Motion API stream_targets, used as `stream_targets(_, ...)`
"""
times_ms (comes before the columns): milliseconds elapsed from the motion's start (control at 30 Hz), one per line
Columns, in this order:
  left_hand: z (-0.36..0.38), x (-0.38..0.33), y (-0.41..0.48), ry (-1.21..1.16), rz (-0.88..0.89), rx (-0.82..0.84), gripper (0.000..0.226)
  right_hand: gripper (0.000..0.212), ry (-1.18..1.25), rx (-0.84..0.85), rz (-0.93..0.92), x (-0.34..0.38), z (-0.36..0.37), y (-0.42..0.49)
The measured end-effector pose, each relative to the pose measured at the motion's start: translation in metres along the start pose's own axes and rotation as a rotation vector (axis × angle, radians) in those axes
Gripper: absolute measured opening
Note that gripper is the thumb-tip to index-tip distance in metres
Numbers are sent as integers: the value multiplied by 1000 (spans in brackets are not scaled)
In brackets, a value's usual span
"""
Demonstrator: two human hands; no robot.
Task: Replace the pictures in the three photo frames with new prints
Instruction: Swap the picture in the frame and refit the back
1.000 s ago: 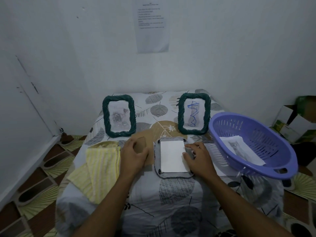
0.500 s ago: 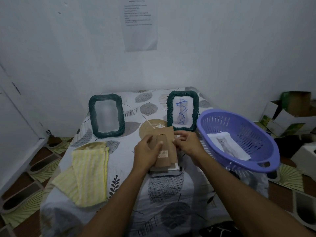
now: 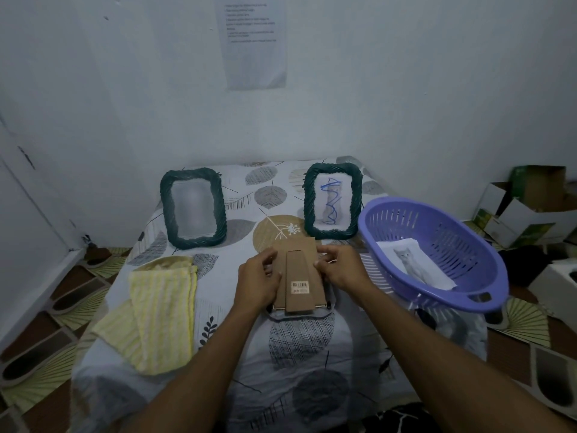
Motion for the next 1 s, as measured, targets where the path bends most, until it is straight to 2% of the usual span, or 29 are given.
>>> stream_targets(367, 8, 7, -3, 62, -2, 87, 52, 41, -276, 46, -46, -3, 9, 4)
stream_targets(500, 16, 3, -7, 195, 64, 150, 53, 19, -483, 87, -106, -1, 14, 1)
stream_targets(567, 16, 0, -10, 279, 117, 129, 48, 19, -570, 91, -146, 0, 16, 0)
stream_targets(700, 11, -1, -11, 379, 170, 74, 29, 27, -567, 65, -174, -2, 15, -3)
stream_targets(1000, 9, 14, -15, 266, 178, 76, 45, 31, -502, 29, -207, -8, 13, -7)
Point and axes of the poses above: each hand's wrist, its own y-axis towards the middle knuckle, its own z-axis out of the palm, x = y × z, the point moved 10 cm from there along y, towards the middle knuckle, and after that the axes turned 7 degrees about y, right-handed, at the moved point
